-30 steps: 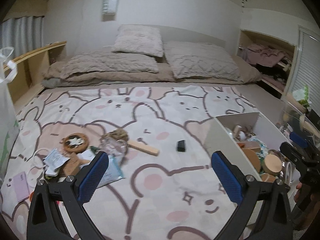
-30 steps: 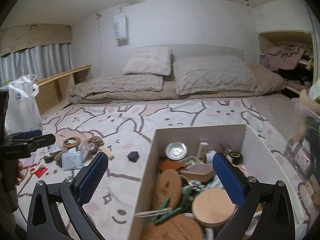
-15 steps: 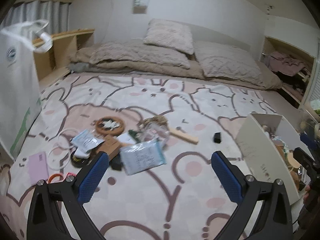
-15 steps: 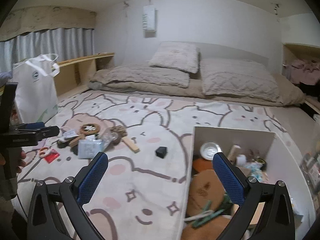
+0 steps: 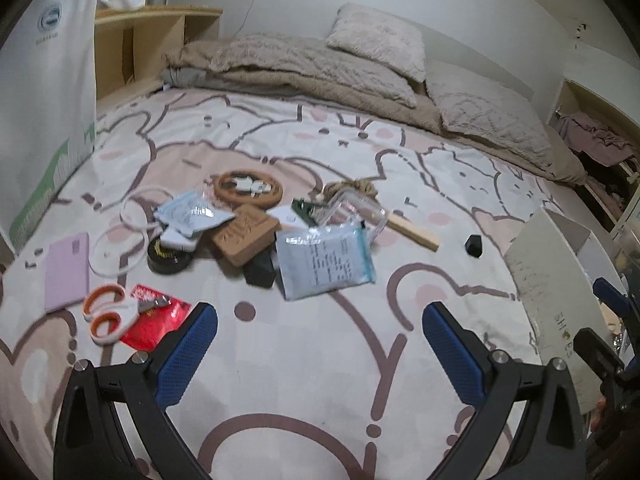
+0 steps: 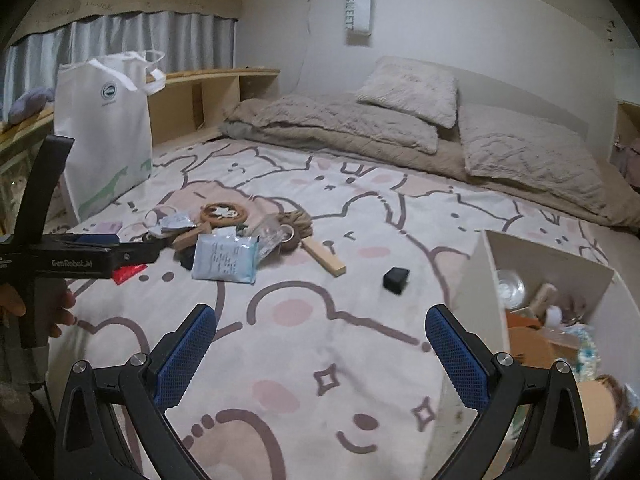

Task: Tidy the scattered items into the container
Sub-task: 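Move left tool toward the blue-white packet on the bed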

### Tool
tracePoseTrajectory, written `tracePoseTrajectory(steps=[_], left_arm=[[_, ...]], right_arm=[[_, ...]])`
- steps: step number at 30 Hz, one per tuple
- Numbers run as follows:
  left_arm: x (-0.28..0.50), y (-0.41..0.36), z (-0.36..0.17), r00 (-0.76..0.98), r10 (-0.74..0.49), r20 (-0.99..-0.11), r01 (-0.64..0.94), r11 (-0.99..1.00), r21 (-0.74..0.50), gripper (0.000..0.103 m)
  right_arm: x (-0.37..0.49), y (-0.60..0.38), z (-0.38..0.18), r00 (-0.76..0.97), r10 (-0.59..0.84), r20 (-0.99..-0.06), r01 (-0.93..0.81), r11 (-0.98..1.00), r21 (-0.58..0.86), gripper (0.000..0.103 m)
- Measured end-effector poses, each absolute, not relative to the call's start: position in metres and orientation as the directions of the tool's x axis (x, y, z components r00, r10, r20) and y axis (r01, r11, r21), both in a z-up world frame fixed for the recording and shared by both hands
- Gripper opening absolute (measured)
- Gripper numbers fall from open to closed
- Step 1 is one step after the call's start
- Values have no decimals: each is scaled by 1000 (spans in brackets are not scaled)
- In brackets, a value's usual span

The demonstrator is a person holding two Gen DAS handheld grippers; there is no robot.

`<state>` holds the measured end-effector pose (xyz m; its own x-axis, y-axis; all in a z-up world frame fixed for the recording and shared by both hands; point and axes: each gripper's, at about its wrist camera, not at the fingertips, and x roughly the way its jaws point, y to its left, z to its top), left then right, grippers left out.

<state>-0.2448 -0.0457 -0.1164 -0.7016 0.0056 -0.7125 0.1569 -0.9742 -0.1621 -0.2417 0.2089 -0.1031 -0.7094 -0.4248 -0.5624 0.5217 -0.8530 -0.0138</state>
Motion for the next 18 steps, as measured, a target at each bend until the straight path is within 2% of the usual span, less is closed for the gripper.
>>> tracePoseTrajectory(steps=[18], left_arm=[[-313,-38,-185,-599,4,-800,279,-936,-213,103]], right_arm=[[-267,198,-165,-621,-383,-684,497,-867,34,103]])
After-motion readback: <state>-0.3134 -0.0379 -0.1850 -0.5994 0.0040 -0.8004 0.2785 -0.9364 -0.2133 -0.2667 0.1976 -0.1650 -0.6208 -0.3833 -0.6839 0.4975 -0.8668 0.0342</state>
